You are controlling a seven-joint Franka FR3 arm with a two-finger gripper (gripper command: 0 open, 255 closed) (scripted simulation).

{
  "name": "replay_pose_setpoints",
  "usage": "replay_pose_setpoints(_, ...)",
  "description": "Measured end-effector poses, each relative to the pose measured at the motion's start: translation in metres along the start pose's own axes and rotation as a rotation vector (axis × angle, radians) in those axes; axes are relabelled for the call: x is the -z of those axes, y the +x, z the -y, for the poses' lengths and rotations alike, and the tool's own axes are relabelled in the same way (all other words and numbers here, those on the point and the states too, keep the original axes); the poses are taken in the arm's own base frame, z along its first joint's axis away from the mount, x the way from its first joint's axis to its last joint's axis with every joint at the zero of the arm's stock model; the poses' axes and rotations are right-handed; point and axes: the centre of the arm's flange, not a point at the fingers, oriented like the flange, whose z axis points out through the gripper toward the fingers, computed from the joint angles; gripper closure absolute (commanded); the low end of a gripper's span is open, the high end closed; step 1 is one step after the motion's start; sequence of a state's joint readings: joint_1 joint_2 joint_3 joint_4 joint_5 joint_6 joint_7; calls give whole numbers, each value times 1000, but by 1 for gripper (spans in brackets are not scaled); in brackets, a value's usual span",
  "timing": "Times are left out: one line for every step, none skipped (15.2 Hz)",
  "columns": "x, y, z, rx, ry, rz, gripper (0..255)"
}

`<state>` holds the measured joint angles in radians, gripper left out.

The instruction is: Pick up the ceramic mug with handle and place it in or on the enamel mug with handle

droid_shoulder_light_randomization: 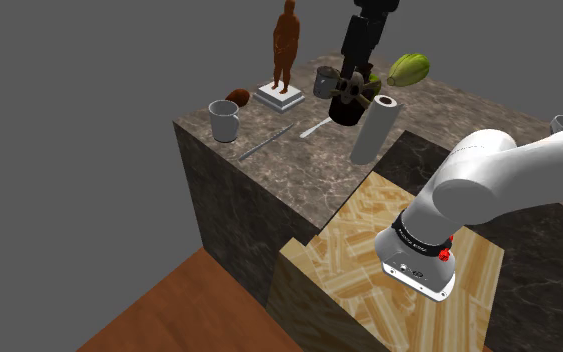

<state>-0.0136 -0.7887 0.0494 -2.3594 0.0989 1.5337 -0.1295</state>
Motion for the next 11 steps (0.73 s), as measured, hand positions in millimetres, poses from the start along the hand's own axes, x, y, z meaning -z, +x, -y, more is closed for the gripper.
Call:
replay_pose_setpoints(0, 0, 0, 0, 0, 0, 0)
replay_pose_setpoints(-3, 6, -1, 0, 0, 1, 0)
replay_pose_setpoints(-6, 15, 0, 0, 0, 3, 0)
replay_pose_setpoints(-10, 25, -3, 1, 0, 5, 0)
replay_pose_setpoints(-17, 37, -1, 1, 0, 7, 0)
replay_pose_setpoints(-21, 47, -2, 1, -1, 9, 0)
replay_pose_setpoints(-30, 58, -4, 1, -1, 11, 0)
replay_pose_setpoints(-35, 69, -3, 2, -1, 13, 0)
replay_pose_setpoints(-44, 82, -5, 2, -1, 15, 0)
replay_pose_setpoints(-48, 94, -4, 2, -1, 17, 0)
replay_pose_setpoints(-55, 104, -4, 3, -1, 19, 0)
